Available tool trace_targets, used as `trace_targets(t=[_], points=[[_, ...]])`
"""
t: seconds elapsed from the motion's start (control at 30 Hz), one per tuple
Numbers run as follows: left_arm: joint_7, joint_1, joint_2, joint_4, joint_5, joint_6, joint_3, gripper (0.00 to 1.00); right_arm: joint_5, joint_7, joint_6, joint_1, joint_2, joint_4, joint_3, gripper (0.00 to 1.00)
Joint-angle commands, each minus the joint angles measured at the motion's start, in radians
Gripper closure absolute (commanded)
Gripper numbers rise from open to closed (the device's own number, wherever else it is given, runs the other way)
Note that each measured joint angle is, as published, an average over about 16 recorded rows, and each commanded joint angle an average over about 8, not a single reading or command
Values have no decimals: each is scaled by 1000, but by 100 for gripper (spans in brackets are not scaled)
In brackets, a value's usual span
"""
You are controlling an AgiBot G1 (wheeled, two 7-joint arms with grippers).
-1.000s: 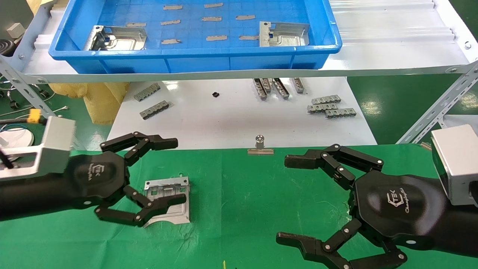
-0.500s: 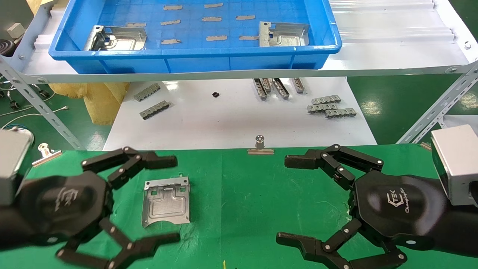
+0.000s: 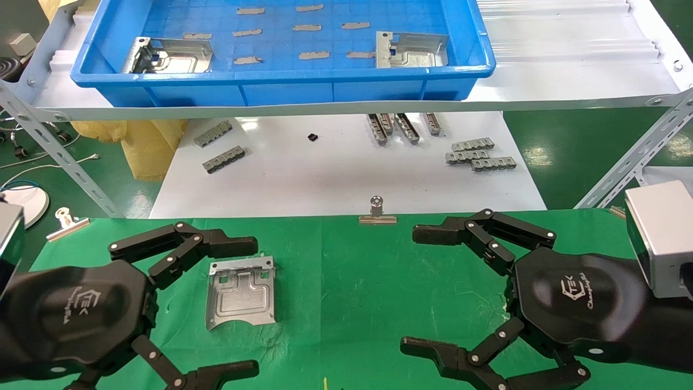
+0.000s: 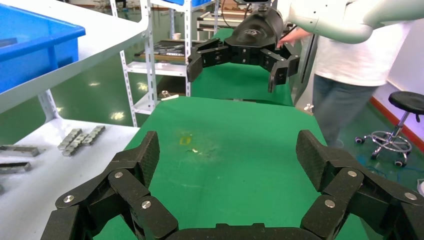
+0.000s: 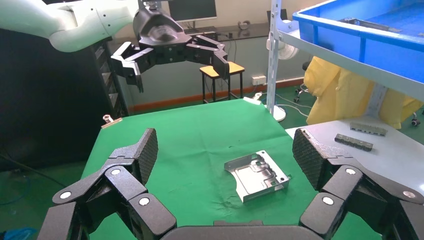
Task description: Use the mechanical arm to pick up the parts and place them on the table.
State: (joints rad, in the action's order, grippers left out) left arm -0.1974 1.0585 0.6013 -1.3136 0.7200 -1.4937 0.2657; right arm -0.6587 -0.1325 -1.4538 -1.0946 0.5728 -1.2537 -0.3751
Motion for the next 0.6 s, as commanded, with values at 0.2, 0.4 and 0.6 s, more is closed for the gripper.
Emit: trace_targets(t=[0.2, 0.4, 0.6], points=[[5, 7, 5, 14, 5, 0, 6, 0, 0, 0, 0, 0, 0, 0, 0, 0], [7, 11, 7, 20, 7, 0, 9, 0, 0, 0, 0, 0, 0, 0, 0, 0], [8, 13, 8, 24, 8, 0, 11, 0, 0, 0, 0, 0, 0, 0, 0, 0]])
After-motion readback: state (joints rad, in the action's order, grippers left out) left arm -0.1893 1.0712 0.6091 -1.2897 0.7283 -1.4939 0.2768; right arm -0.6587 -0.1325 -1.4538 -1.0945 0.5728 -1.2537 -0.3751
